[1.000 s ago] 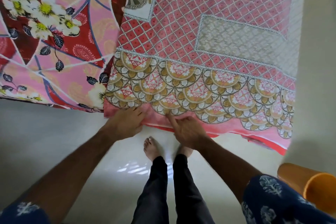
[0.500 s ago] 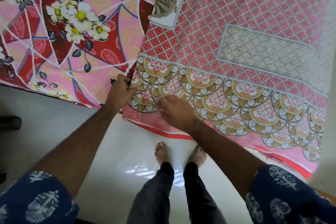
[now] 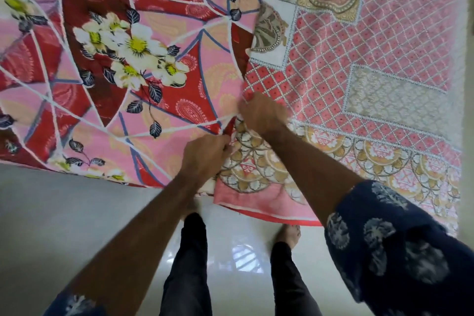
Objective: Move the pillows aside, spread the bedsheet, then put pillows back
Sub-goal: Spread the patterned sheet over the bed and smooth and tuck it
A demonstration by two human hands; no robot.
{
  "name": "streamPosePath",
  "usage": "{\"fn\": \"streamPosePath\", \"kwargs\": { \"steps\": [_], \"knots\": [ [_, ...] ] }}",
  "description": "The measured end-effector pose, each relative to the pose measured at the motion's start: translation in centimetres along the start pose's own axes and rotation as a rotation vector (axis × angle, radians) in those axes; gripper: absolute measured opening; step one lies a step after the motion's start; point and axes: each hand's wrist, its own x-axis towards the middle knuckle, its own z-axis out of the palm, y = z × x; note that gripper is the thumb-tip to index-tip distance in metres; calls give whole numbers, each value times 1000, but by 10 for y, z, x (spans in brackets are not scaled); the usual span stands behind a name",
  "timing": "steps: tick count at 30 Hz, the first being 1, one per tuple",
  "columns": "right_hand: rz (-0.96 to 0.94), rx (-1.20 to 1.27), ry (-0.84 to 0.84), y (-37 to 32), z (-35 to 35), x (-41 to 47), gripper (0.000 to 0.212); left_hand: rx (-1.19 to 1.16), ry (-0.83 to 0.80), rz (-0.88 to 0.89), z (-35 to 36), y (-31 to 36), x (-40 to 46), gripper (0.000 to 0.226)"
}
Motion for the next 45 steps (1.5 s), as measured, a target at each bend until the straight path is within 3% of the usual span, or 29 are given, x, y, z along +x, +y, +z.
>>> {"fn": "streamPosePath", "kwargs": {
  "steps": [3,7,12,17,20,23,26,30,33,35,37,41,45],
  "knots": [
    [14,-85,-12,-27,-2,-3,38,-37,11,52,-7,-12,-9,25],
    [6,120,-25,-25,1,-9,33,-58,-78,84,-10,-19,-11,28],
    [25,137,-97,-24,-9,5,48,17,-224,95,-21,-34,20,29],
    [128,63,125,-38,-37,62,60,-152,-53,91,-63,-62,78,21],
    [126,63,140,-42,-47,92,51,-314,33,85,-98,-56,126,14],
    [30,115,150,-36,-38,101,49,-403,33,86,-119,-36,184,20],
    [-106,238,84,-13,-35,104,63,-496,31,48,-130,-9,238,28],
    [-253,245,8,4,-38,114,69,-433,7,60,-132,19,290,38],
    [-172,272,167,-1,-43,127,66,-376,24,104,-128,30,314,40],
    [-76,191,233,-6,-50,145,81,-411,57,75,-129,33,328,41],
    [-10,118,235,-12,-56,165,89,-470,89,32,-132,34,342,40],
    [46,127,216,-24,-63,191,76,-529,110,36,-142,39,376,43],
    [-58,183,243,-18,-64,193,75,-571,69,109,-149,49,419,49]
  ]
}}
